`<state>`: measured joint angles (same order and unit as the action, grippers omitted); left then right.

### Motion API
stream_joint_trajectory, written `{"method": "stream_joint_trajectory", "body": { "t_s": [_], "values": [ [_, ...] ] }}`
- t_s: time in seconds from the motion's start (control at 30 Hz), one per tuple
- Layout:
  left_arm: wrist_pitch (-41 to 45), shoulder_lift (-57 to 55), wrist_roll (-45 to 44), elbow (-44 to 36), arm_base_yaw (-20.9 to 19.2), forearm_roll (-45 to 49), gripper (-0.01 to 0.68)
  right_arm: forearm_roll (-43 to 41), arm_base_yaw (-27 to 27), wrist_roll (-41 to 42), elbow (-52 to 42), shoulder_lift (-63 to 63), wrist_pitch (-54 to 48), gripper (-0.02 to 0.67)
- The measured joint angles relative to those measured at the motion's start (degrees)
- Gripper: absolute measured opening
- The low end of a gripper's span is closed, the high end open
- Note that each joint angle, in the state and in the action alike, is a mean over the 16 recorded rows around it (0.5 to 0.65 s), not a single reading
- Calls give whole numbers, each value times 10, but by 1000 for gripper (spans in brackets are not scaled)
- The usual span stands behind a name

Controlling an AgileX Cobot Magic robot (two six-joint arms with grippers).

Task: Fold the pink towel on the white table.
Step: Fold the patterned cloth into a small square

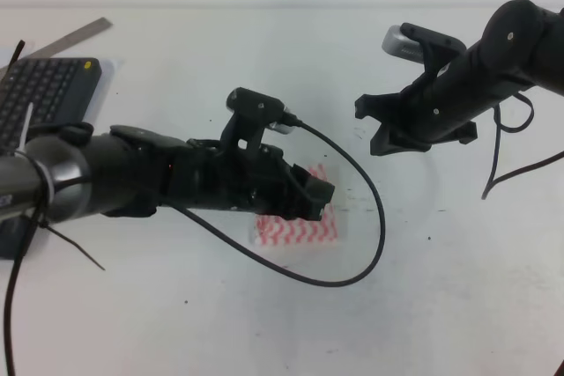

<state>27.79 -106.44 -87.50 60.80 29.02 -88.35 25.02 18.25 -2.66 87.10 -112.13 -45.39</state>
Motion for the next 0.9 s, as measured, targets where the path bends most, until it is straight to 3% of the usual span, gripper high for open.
{"method": "stream_joint_trajectory", "body": {
  "t_s": [0.57, 0.9],
  "values": [
    [15, -56, 39, 0, 0, 19, 131, 7, 0, 4, 0, 0, 1, -19],
    [9, -33, 49, 0, 0, 36, 131, 12, 0, 13, 0, 0, 1, -19]
  ]
}}
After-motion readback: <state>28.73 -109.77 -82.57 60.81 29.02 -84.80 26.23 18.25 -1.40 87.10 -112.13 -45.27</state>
